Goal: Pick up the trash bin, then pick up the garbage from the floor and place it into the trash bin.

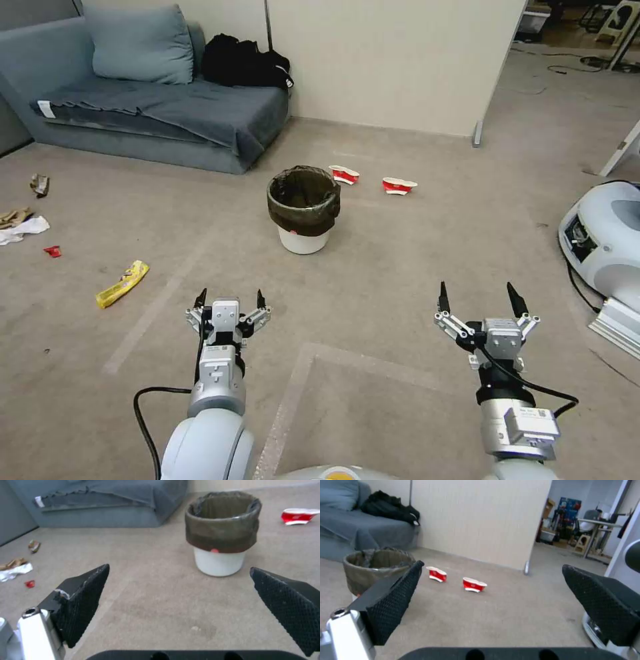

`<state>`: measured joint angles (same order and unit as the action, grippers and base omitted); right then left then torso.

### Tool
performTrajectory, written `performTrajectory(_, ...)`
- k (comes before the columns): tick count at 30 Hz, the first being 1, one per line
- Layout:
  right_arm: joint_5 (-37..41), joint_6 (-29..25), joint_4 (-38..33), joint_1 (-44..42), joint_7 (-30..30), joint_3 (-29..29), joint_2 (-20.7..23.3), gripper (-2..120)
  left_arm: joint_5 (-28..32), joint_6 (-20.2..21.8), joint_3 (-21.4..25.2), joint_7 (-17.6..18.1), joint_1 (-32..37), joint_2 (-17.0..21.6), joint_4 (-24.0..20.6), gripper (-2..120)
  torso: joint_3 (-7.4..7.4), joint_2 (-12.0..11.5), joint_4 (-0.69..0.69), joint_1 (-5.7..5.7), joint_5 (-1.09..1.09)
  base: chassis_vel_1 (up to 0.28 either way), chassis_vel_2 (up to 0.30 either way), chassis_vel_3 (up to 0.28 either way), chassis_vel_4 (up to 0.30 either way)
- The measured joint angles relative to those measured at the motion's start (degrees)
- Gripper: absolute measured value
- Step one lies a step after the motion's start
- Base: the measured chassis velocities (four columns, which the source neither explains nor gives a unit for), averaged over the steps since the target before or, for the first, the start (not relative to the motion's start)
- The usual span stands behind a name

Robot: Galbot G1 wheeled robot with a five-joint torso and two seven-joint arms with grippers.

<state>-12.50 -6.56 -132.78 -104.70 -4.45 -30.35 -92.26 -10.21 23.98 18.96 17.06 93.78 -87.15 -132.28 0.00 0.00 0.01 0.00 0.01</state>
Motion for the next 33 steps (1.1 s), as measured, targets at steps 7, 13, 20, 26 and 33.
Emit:
performTrajectory(7, -0.03, -0.39, 0.30, 0.11, 0.34, 0.03, 0.03, 100, -0.69, -2.13, -0.37, -1.80, 0.19, 0.01, 0.00, 100, 0.00, 0.00, 0.00, 0.00, -0.01, 0.000, 0.000, 0.000, 0.000)
performTrajectory(13, -0.03, -0.51, 0.34, 0.10, 0.43, 0.02, 0.07, 100, -1.44, -3.28, -0.15, -3.77, 0.36, 0.07, -0.02, 100, 0.00, 0.00, -0.01, 0.00, -0.01, 0.000, 0.000, 0.000, 0.000)
performTrajectory(20, -0.05, -0.93, 0.58, 0.13, 0.78, -0.09, 0.08, 100, -1.83, -3.73, -0.10, -4.20, 0.48, 0.03, -0.02, 100, 0.00, 0.00, -0.01, 0.00, -0.01, 0.000, 0.000, 0.000, 0.000)
performTrajectory(26, -0.05, -1.14, 0.80, 0.24, 0.97, -0.21, 0.11, 100, -2.04, -3.82, -0.12, -4.21, 0.53, 0.01, -0.01, 100, 0.00, 0.00, 0.00, -0.01, -0.01, -0.073, 0.056, 0.075, -0.064)
performTrajectory(33, -0.05, -1.17, 0.80, 0.25, 1.00, -0.24, 0.11, 100, -2.32, -3.95, -0.19, -4.27, 0.65, -0.01, -0.04, 100, 0.01, 0.00, -0.01, 0.00, 0.00, -0.166, 0.178, 0.181, -0.176)
